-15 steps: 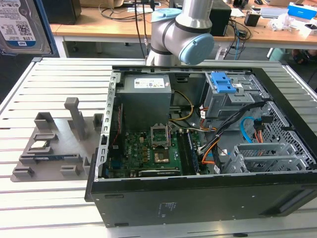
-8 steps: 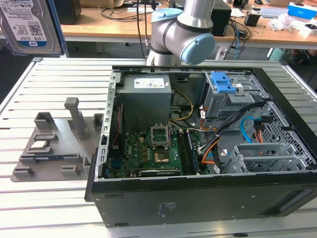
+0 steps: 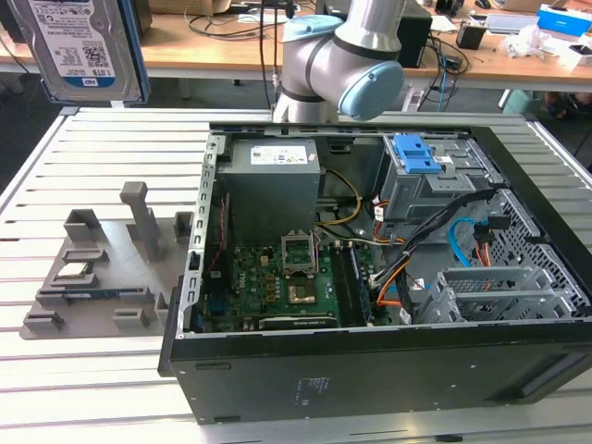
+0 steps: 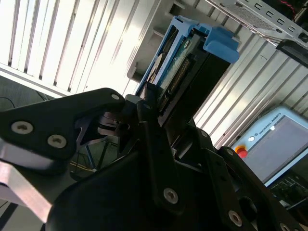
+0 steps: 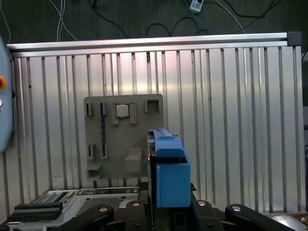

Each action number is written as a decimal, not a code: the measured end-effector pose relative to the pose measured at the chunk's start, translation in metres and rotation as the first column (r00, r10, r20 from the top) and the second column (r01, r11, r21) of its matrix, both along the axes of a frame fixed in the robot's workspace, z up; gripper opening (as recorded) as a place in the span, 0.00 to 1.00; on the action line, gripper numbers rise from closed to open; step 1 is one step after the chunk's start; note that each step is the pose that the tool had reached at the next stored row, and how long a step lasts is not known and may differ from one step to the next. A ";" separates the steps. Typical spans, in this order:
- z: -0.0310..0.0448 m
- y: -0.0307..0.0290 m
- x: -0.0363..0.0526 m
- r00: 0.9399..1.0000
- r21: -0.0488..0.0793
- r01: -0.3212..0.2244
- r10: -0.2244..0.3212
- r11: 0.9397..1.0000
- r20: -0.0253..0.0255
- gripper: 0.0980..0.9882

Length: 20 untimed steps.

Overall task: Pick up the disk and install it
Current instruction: 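Pick up the disk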

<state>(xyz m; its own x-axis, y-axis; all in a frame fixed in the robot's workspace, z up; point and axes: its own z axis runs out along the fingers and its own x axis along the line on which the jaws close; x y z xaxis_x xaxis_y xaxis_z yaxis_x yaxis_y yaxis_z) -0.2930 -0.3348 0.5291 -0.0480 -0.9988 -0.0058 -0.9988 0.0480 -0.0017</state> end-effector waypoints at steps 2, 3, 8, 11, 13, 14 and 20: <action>0.0000 0.0000 0.0064 1.000 0.000 0.000 0.000 1.000 0.000 0.30; -0.0001 0.0000 0.0093 1.000 0.000 0.000 0.000 1.000 0.000 0.30; 0.0000 0.0000 0.0235 1.000 0.000 0.000 0.000 1.000 0.000 0.30; -0.0001 0.0000 0.0360 1.000 0.000 0.000 0.000 1.000 0.000 0.30; -0.0001 0.0000 0.0435 1.000 0.000 0.000 0.000 1.000 0.000 0.30; -0.0001 0.0000 0.0463 1.000 0.000 0.000 0.000 1.000 0.000 0.30; -0.0001 0.0000 0.0708 1.000 0.000 0.000 0.000 1.000 0.000 0.30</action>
